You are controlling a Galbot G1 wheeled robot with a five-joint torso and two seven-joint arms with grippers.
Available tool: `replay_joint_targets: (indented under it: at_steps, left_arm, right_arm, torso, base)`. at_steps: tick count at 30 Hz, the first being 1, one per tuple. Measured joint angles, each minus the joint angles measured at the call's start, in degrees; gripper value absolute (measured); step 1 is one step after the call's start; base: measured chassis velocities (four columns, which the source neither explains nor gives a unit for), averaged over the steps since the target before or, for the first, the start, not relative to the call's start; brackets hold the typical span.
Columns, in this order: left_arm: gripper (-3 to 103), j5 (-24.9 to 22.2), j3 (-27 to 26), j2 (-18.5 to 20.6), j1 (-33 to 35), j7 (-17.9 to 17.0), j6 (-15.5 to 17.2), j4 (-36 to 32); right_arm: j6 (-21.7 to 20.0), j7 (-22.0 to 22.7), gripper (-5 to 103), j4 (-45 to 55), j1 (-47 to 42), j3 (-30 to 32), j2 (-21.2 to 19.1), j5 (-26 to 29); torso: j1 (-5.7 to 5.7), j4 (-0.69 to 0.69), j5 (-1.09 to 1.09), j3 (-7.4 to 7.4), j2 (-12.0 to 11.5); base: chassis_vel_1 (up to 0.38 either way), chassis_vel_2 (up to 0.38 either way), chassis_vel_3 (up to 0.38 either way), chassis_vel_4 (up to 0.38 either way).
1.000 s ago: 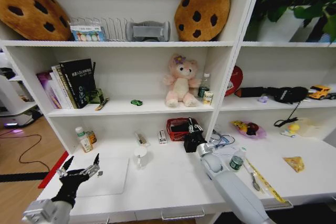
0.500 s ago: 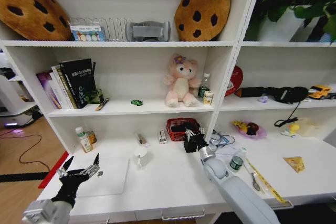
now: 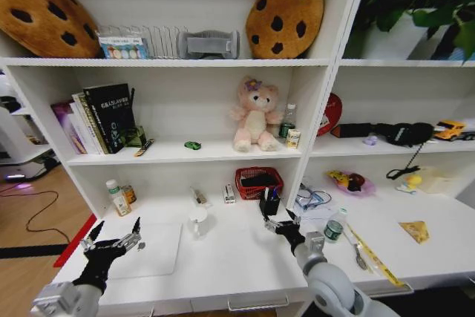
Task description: Organize the objects on the table.
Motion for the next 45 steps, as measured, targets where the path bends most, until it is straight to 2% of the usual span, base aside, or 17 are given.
replay_joint_targets:
  at_steps: [4,9,25,28,29,32,33,35,36,38,39,43,44,45]
  left_arm:
    - [100,0.0,0.0,0.0,0.0,0.0,0.0,0.0]
    - [100,0.0,0.0,0.0,0.0,0.0,0.0,0.0]
    - [100,0.0,0.0,0.0,0.0,0.0,0.0,0.0]
    - [100,0.0,0.0,0.0,0.0,0.0,0.0,0.0]
    - [100,0.0,0.0,0.0,0.0,0.0,0.0,0.0]
    - [100,0.0,0.0,0.0,0.0,0.0,0.0,0.0]
    - [100,0.0,0.0,0.0,0.0,0.0,0.0,0.0]
    - [100,0.0,0.0,0.0,0.0,0.0,0.0,0.0]
    - [100,0.0,0.0,0.0,0.0,0.0,0.0,0.0]
    - [100,0.0,0.0,0.0,0.0,0.0,0.0,0.0]
    - [100,0.0,0.0,0.0,0.0,0.0,0.0,0.0]
    - [100,0.0,0.0,0.0,0.0,0.0,0.0,0.0]
    - [100,0.0,0.0,0.0,0.0,0.0,0.0,0.0]
    - [100,0.0,0.0,0.0,0.0,0.0,0.0,0.0]
  right_arm:
    - [-2.9,-1.6,100,-2.5,-0.1,1.5,-0.2,3.5]
    - [-4.8,-3.2,100,-5.7,0.8,2.3,0.0,5.4]
    - [-5.7,-8.2,101,-13.6,5.0,1.4,-0.8,6.1]
    - [-5.8,-8.8,91,-14.2,5.4,1.0,-0.6,5.7]
    - [-5.8,-8.8,91,-14.2,5.4,1.0,-0.6,5.7]
    - [-6.1,-9.0,75,-14.6,6.0,0.7,-0.4,5.5]
    - [-6.1,-9.0,75,-14.6,6.0,0.7,-0.4,5.5]
    - [-6.1,-9.0,64,-14.7,5.9,0.7,-0.3,5.7]
    - [-6.1,-9.0,64,-14.7,5.9,0.7,-0.3,5.7]
    - [-6.2,-8.9,53,-14.4,5.6,0.7,-0.3,6.0]
    - [-6.2,-8.9,53,-14.4,5.6,0.7,-0.3,6.0]
    - [-6.3,-8.6,32,-14.2,5.4,0.8,-0.3,6.8]
    - [-6.3,-8.6,32,-14.2,5.4,0.8,-0.3,6.8]
    - [-6.5,-8.3,26,-14.2,5.5,0.7,-0.2,7.1]
  torso:
    - [0.0,0.0,0.0,0.01,0.0]
    - [0.0,0.0,0.0,0.01,0.0]
    - [0.0,0.0,0.0,0.01,0.0]
    - [0.01,0.0,0.0,0.01,0.0]
    - [0.01,0.0,0.0,0.01,0.0]
    - [0.01,0.0,-0.01,0.01,0.0]
    - [0.01,0.0,-0.01,0.01,0.0]
    - [0.0,0.0,-0.01,0.01,0.0]
    - [0.0,0.0,-0.01,0.01,0.0]
    - [0.0,0.0,-0.01,0.01,0.0]
    - [0.0,0.0,-0.01,0.01,0.0]
    - [0.0,0.0,-0.01,0.0,0.0]
    - [0.0,0.0,-0.01,0.0,0.0]
    - [0.0,0.0,-0.01,0.0,0.0]
  base:
    - [0.0,0.0,0.0,0.0]
    - [0.0,0.0,0.0,0.0]
    - [0.0,0.0,0.0,0.0]
    - [0.0,0.0,0.0,0.0]
    - [0.0,0.0,0.0,0.0]
    - [0.0,0.0,0.0,0.0]
    - [0.0,0.0,0.0,0.0]
    - [0.0,0.0,0.0,0.0]
    - [0.0,0.0,0.0,0.0]
    - [0.0,0.0,0.0,0.0]
    - [0.0,0.0,0.0,0.0]
    - [0.0,0.0,0.0,0.0]
    - [0.0,0.0,0.0,0.0]
    - [0.0,0.0,0.0,0.0]
